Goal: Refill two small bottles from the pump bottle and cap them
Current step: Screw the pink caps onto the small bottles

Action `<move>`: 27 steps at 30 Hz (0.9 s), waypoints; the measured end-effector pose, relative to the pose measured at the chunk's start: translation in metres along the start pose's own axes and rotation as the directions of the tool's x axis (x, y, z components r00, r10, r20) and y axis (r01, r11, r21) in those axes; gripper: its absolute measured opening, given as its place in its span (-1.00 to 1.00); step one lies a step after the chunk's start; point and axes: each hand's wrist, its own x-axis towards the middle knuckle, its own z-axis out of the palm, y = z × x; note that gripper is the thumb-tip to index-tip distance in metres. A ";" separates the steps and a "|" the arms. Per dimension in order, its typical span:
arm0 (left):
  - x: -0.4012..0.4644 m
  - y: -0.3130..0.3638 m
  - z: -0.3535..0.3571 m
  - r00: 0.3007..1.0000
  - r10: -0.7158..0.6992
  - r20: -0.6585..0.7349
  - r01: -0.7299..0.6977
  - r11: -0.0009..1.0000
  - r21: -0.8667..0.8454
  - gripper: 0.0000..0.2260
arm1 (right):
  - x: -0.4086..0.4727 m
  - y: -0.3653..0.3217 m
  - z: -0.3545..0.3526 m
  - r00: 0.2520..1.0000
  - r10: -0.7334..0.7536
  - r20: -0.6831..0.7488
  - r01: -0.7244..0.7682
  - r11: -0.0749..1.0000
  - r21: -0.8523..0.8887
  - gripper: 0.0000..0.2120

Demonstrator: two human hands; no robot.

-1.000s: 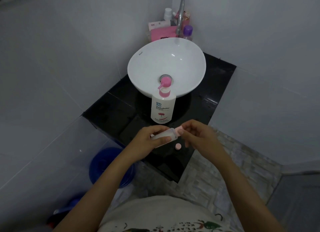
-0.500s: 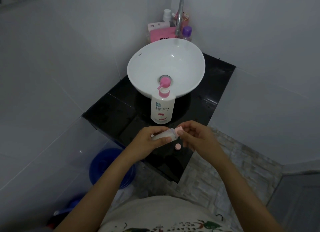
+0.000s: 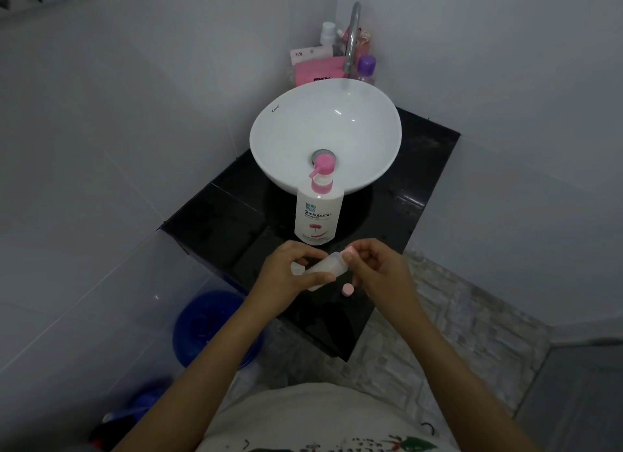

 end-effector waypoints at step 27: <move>0.033 -0.095 0.007 0.987 -0.137 -0.079 0.150 0.972 0.183 -0.49 | 0.032 0.071 0.023 0.974 0.075 0.214 0.093 0.728 -0.679 -0.58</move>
